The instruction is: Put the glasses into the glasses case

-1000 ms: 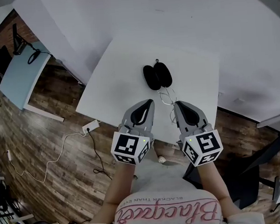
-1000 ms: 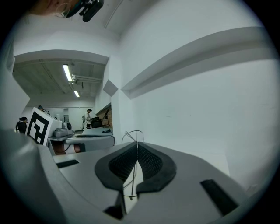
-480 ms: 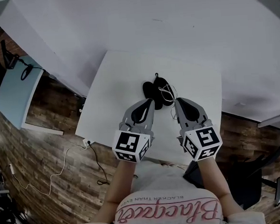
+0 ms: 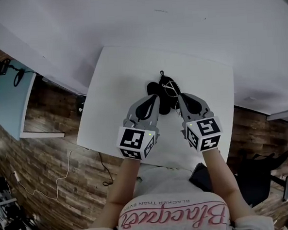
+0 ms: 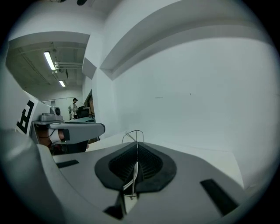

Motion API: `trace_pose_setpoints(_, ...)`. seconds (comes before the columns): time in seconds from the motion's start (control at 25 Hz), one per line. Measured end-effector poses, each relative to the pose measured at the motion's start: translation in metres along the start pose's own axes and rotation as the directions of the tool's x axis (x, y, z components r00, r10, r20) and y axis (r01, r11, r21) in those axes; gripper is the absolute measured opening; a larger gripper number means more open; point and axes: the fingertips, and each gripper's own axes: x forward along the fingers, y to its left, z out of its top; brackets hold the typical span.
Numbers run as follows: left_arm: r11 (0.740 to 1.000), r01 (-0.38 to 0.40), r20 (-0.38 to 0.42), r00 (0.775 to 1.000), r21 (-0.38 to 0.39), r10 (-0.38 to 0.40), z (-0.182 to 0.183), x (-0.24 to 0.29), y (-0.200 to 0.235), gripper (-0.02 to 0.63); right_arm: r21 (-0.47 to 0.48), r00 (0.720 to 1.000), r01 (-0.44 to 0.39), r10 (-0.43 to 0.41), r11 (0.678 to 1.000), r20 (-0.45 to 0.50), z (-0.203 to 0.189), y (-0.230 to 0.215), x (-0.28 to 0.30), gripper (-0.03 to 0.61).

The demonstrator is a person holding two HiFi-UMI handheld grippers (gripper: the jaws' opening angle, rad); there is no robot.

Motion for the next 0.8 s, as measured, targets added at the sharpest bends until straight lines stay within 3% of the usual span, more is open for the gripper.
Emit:
trace_pose_setpoints(0.4, 1.0, 0.017, -0.08, 0.997, -0.025, -0.019, -0.037, 0.035, 0.027, 0.005, -0.023, 0.979, 0.038, -0.042, 0.999, -0.199, -0.061, -0.027, 0.075, 0.014)
trace_pose_setpoints(0.8, 0.995, 0.022, -0.118, 0.992, -0.093, -0.033, -0.063, 0.05, 0.047, 0.005, -0.078, 0.922, 0.109, -0.131, 0.991, -0.366, -0.105, -0.047, 0.116, 0.014)
